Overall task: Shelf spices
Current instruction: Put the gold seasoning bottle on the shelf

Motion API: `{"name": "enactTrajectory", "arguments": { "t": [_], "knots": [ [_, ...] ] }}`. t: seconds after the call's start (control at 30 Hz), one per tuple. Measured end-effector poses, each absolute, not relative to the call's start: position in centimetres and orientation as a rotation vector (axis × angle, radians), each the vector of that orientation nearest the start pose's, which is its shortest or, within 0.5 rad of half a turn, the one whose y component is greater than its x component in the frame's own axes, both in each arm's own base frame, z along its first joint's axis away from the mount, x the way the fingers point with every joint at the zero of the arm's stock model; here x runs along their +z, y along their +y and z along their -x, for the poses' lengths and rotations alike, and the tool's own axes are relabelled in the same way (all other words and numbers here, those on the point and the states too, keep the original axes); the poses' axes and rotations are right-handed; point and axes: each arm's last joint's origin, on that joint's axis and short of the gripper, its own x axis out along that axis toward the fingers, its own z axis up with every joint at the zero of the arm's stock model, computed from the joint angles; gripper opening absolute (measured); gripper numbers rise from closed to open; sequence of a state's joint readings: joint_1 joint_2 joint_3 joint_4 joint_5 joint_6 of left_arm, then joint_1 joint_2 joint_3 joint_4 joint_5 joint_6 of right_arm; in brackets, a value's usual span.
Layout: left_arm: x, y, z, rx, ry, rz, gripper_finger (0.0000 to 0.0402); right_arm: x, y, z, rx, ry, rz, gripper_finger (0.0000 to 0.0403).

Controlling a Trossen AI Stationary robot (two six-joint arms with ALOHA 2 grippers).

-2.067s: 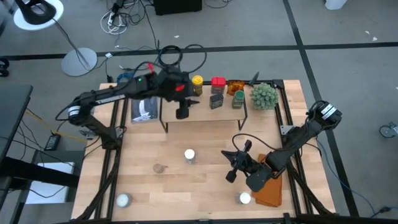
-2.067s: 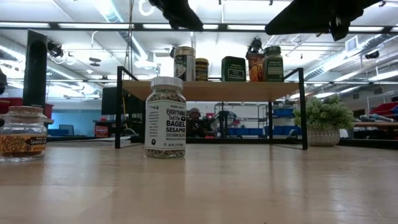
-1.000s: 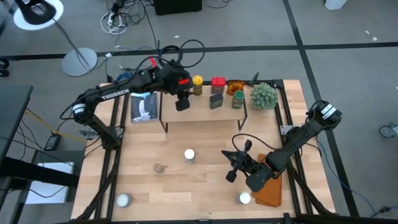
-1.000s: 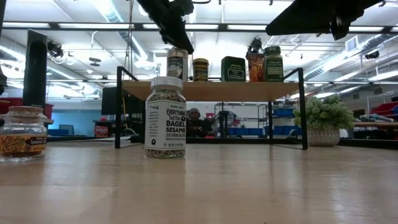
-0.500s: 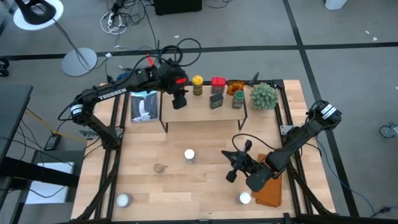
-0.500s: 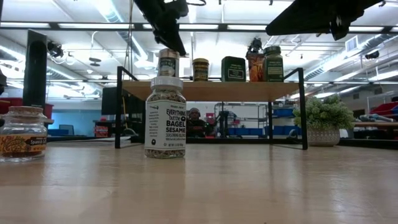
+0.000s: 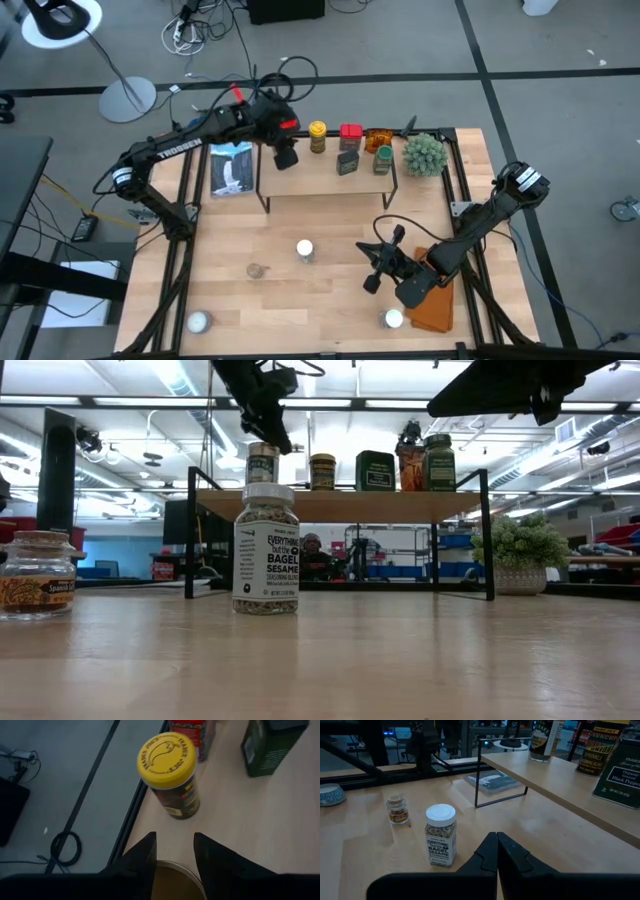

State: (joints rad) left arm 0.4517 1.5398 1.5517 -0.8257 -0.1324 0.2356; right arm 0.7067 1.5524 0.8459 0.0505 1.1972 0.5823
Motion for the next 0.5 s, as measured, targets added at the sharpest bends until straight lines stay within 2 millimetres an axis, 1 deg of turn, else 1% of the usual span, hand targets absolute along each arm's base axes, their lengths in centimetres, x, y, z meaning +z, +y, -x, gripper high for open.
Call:
{"name": "enactTrajectory", "arguments": {
  "t": [0.27, 0.5],
  "knots": [
    [36.1, 14.9, -28.2, 0.494, 0.886, -0.048, 0.0135, 20.6, 17.6, -24.8, -0.551, 0.233, -0.026, 0.0001],
    [37.1, 14.7, -27.0, 0.516, 0.857, -0.043, 0.0135, 20.6, 17.6, -24.8, -0.544, 0.237, -0.028, 0.0001]
  ]
}}
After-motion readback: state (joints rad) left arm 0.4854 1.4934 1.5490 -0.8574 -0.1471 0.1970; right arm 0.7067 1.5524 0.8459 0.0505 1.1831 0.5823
